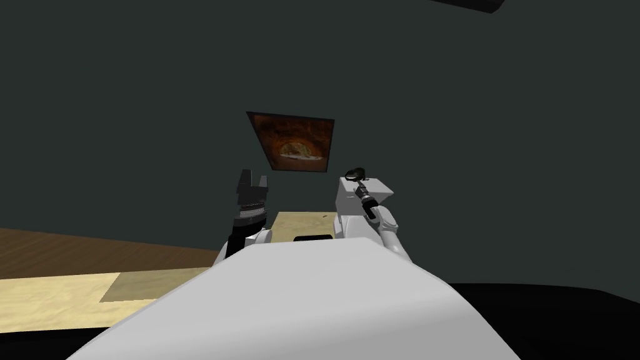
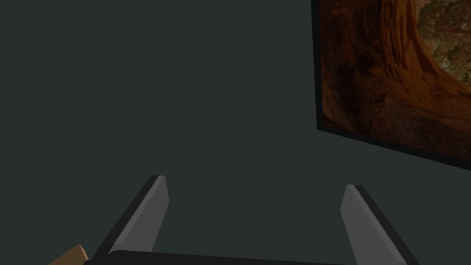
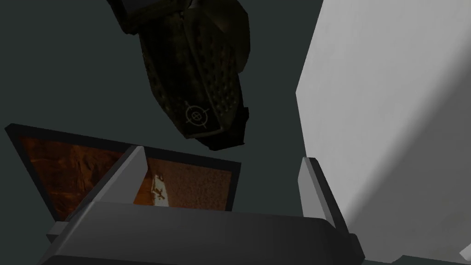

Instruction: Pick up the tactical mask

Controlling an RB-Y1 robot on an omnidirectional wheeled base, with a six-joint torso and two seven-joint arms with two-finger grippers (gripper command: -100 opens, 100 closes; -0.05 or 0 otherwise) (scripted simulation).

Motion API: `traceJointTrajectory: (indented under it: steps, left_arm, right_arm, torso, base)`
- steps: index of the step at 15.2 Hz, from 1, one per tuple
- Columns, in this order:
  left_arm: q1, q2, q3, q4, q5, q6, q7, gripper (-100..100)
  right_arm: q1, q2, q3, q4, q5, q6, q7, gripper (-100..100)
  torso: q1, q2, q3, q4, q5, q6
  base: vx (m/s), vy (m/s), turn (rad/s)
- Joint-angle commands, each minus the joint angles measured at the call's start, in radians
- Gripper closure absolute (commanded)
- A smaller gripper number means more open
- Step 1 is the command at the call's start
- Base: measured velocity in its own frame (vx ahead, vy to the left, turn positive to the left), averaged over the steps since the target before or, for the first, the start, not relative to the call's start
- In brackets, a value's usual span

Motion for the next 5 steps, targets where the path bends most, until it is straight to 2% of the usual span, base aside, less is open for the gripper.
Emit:
traceJointTrajectory:
  steps: [1, 2, 4, 5]
  left_arm:
    - [0.000, 0.000, 0.000, 0.000, 0.000, 0.000, 0.000, 0]
    - [0.000, 0.000, 0.000, 0.000, 0.000, 0.000, 0.000, 0]
    - [0.000, 0.000, 0.000, 0.000, 0.000, 0.000, 0.000, 0]
    - [0.000, 0.000, 0.000, 0.000, 0.000, 0.000, 0.000, 0]
  right_arm:
    - [0.000, -0.030, 0.001, -0.009, 0.014, 0.005, -0.004, -100]
    - [0.000, -0.042, 0.000, -0.012, 0.019, 0.006, -0.006, -100]
    - [0.001, -0.029, -0.004, -0.007, 0.011, -0.001, -0.001, -100]
    - [0.001, -0.029, -0.004, -0.007, 0.011, -0.001, -0.001, 100]
  torso:
    - [0.000, 0.000, 0.000, 0.000, 0.000, 0.000]
    - [0.000, 0.000, 0.000, 0.000, 0.000, 0.000]
    - [0.000, 0.000, 0.000, 0.000, 0.000, 0.000]
    - [-0.001, 0.000, 0.000, 0.000, 0.000, 0.000]
  base:
    - [-0.001, 0.017, 0.022]
    - [-0.001, 0.015, 0.022]
    - [0.000, 0.004, 0.003]
    - [0.000, 0.000, 0.000]
